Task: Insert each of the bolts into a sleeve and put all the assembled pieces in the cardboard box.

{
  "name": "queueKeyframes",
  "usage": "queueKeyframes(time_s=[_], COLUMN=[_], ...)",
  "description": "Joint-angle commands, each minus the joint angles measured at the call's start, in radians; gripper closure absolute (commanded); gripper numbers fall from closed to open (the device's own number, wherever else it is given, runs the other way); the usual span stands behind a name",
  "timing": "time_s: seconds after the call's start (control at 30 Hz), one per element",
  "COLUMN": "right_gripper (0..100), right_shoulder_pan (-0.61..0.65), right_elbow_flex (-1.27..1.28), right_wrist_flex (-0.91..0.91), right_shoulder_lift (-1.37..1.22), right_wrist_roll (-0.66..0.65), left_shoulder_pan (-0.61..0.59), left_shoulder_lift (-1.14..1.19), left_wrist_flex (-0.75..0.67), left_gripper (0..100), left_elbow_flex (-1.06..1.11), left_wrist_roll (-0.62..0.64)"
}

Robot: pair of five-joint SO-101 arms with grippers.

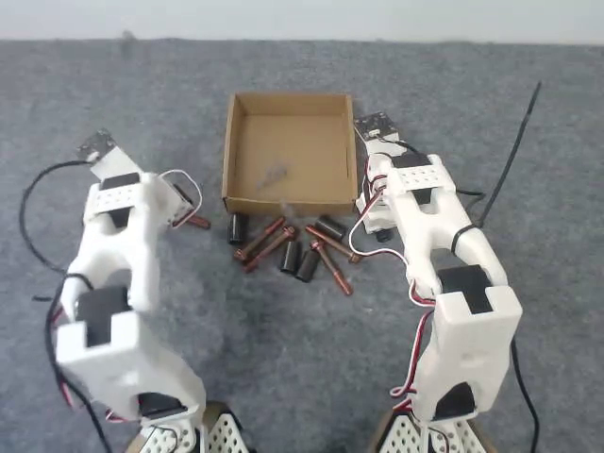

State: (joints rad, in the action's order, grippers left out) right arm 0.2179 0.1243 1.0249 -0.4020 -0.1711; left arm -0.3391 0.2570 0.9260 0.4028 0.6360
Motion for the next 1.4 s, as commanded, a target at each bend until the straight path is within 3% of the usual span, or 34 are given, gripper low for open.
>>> queueKeyframes(time_s=[0.0, 0.17, 0.3, 0.37, 0.73, 1.03, 1.17, 1.37], right_gripper=[99.1, 99.1, 99.1, 99.1, 99.1, 99.1, 99.1, 99.1], right_shoulder_pan=[-0.018, -0.018, -0.018, -0.019, -0.019, -0.019, -0.019, -0.019], right_elbow_flex=[-0.055, -0.055, -0.055, -0.055, -0.055, -0.055, -0.054, -0.054], right_wrist_flex=[-0.015, -0.013, -0.012, -0.010, -0.008, -0.007, -0.007, -0.005], right_shoulder_lift=[0.008, 0.008, 0.008, 0.008, 0.010, 0.012, 0.012, 0.010], right_wrist_roll=[-0.015, -0.015, -0.015, -0.015, -0.015, -0.015, -0.015, -0.012], left_shoulder_pan=[-0.005, -0.005, 0.009, 0.025, 0.089, 0.095, 0.092, 0.091], left_shoulder_lift=[0.044, 0.092, 0.095, 0.097, -0.028, -0.201, -0.204, -0.203], left_wrist_flex=[0.061, 0.075, 0.074, 0.074, 0.160, -0.107, -0.118, -0.118], left_gripper=[83, 85, 100, 98, 99, 99, 98, 86], left_elbow_flex=[-0.119, -0.171, -0.171, -0.171, -0.107, 0.127, 0.131, 0.139], left_wrist_roll=[0.008, 0.008, 0.002, -0.017, -0.437, -0.440, -0.385, -0.310])
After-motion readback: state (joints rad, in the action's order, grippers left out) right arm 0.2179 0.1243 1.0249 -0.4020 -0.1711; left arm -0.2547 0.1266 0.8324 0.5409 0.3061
